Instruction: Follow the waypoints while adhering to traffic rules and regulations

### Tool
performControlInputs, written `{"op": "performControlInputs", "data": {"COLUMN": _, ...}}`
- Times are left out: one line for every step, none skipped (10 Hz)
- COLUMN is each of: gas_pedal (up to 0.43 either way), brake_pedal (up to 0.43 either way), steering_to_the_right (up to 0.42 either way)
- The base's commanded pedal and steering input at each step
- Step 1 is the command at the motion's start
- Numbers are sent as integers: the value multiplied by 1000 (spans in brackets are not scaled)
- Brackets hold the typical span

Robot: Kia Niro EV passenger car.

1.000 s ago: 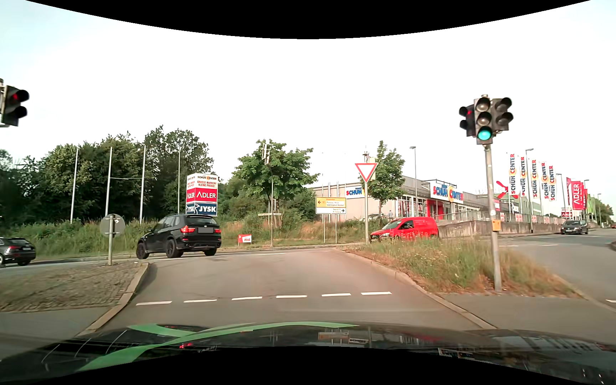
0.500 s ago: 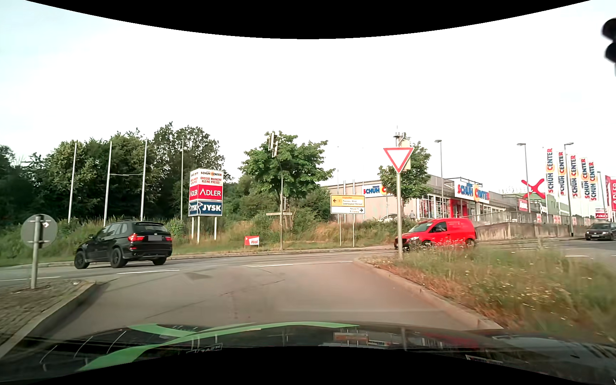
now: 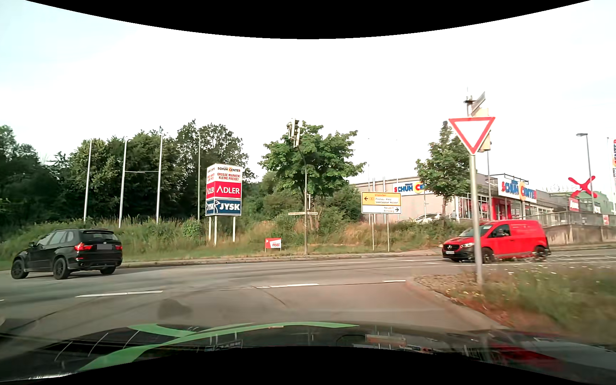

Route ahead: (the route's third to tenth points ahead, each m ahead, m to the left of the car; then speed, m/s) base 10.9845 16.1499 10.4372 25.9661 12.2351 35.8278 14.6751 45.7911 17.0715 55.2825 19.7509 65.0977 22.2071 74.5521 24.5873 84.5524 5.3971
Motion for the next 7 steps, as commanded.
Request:
{"op": "performControlInputs", "data": {"gas_pedal": 138, "brake_pedal": 0, "steering_to_the_right": -216}}
{"op": "performControlInputs", "data": {"gas_pedal": 138, "brake_pedal": 0, "steering_to_the_right": -226}}
{"op": "performControlInputs", "data": {"gas_pedal": 138, "brake_pedal": 0, "steering_to_the_right": -242}}
{"op": "performControlInputs", "data": {"gas_pedal": 138, "brake_pedal": 0, "steering_to_the_right": -260}}
{"op": "performControlInputs", "data": {"gas_pedal": 138, "brake_pedal": 0, "steering_to_the_right": -271}}
{"op": "performControlInputs", "data": {"gas_pedal": 138, "brake_pedal": 0, "steering_to_the_right": -285}}
{"op": "performControlInputs", "data": {"gas_pedal": 138, "brake_pedal": 0, "steering_to_the_right": -301}}
